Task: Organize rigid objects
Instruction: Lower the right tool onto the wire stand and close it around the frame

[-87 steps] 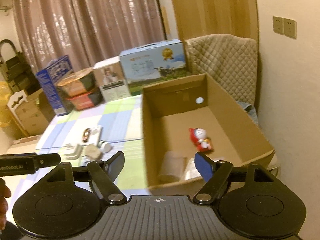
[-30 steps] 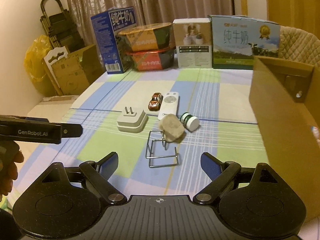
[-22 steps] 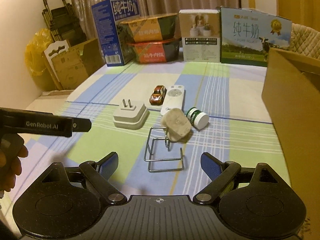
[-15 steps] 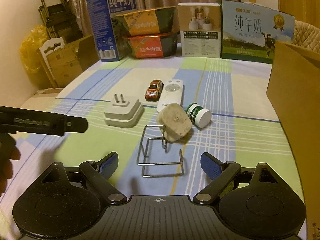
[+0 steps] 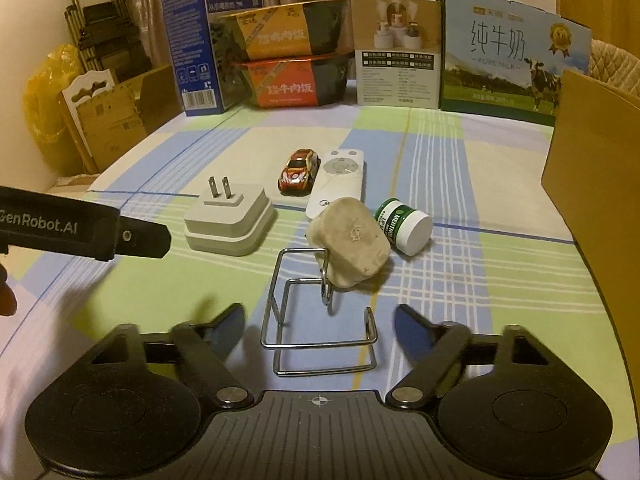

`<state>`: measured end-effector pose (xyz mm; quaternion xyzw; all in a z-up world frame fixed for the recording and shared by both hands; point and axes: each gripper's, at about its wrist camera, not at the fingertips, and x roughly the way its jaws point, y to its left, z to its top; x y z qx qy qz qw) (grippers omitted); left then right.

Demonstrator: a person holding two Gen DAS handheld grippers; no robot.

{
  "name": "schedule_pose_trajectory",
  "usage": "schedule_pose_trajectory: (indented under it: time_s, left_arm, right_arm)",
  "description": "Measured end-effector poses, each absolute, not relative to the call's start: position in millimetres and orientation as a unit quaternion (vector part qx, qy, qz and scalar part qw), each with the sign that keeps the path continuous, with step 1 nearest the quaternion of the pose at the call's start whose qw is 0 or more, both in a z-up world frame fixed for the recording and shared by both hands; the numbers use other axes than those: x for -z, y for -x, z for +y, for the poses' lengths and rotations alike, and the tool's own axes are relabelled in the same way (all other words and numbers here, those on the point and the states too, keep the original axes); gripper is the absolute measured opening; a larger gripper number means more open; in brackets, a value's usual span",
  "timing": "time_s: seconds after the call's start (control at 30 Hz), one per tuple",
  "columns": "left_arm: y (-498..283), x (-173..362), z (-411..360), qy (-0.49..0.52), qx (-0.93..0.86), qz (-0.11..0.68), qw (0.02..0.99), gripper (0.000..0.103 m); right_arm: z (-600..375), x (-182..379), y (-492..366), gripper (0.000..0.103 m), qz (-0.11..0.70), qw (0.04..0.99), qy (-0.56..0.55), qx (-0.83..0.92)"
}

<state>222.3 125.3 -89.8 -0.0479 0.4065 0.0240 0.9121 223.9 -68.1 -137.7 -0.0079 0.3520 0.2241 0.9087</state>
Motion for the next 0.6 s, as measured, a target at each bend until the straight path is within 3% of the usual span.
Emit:
schedule_pose_trajectory:
  time_s: [0.23,0.6]
  left_arm:
    - [-225.3,92.4,126.4,0.051,-0.027,0.412,0.909,0.102]
    - [-230.7,95.7,123.1,0.043,-0.017,0.413,0.910,0.102]
  right_arm:
    - [-66.3,138.1,-226.9,0.052,0.354,0.909,0.011,-0.221]
    - [-71.6,130.5,-223.1,0.051,0.349,0.911,0.013,-0.219]
